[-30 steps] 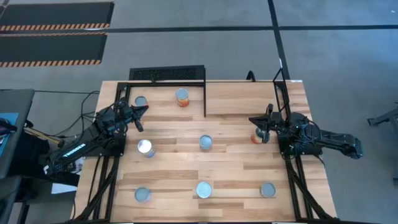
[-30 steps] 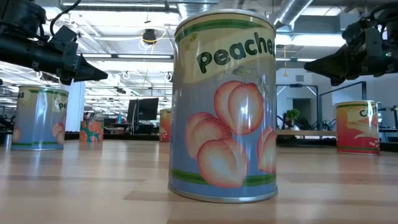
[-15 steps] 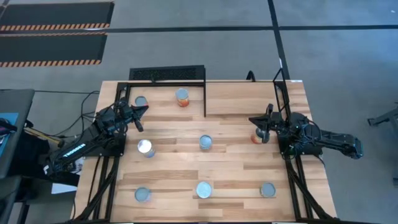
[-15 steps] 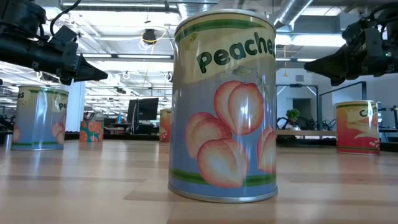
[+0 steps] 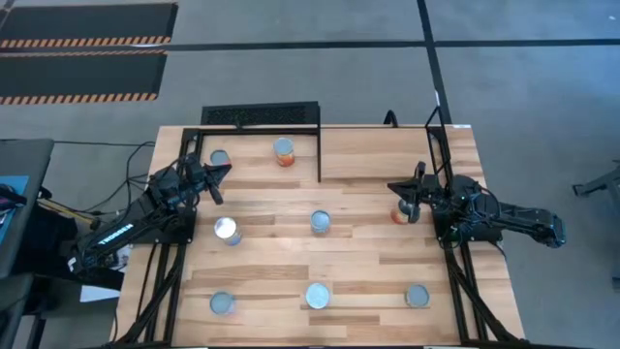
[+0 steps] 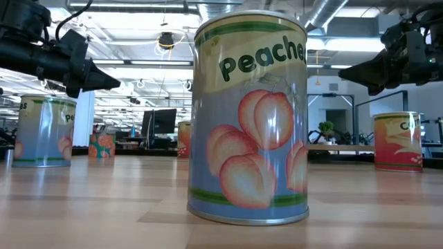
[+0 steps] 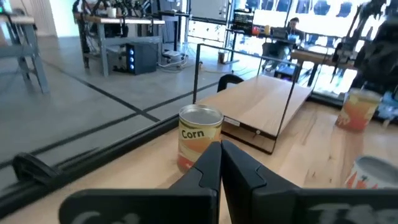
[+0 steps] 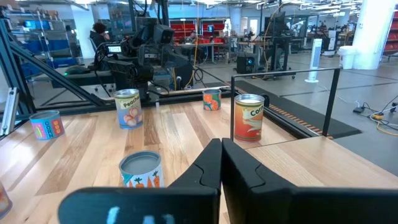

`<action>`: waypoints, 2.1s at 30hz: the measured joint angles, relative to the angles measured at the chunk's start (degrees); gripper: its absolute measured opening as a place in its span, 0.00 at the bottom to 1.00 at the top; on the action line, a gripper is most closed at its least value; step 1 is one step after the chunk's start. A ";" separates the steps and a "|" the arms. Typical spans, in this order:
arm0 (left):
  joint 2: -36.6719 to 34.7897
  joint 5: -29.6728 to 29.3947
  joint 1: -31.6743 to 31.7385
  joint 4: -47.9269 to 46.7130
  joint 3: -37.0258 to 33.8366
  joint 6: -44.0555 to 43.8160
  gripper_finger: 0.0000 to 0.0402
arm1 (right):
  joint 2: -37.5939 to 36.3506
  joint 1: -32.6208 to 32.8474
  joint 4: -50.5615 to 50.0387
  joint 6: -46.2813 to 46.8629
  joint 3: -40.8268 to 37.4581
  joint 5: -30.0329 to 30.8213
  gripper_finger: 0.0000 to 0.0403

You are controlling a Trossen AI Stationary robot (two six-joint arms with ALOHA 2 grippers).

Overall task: Pick and place cans onto a shelf
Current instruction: Put the left large canned corn on the shelf

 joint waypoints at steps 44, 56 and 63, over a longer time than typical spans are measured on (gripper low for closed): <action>31.08 7.69 -5.03 12.34 11.53 3.41 0.00 | 0.00 0.00 0.01 0.02 0.02 -0.01 0.08; 46.06 8.15 -6.42 12.07 21.42 8.76 0.00 | 0.00 0.00 0.01 0.02 0.02 -0.03 0.08; 55.78 9.29 -8.80 7.44 31.98 13.78 0.00 | 0.00 0.00 0.00 0.02 0.02 -0.03 0.08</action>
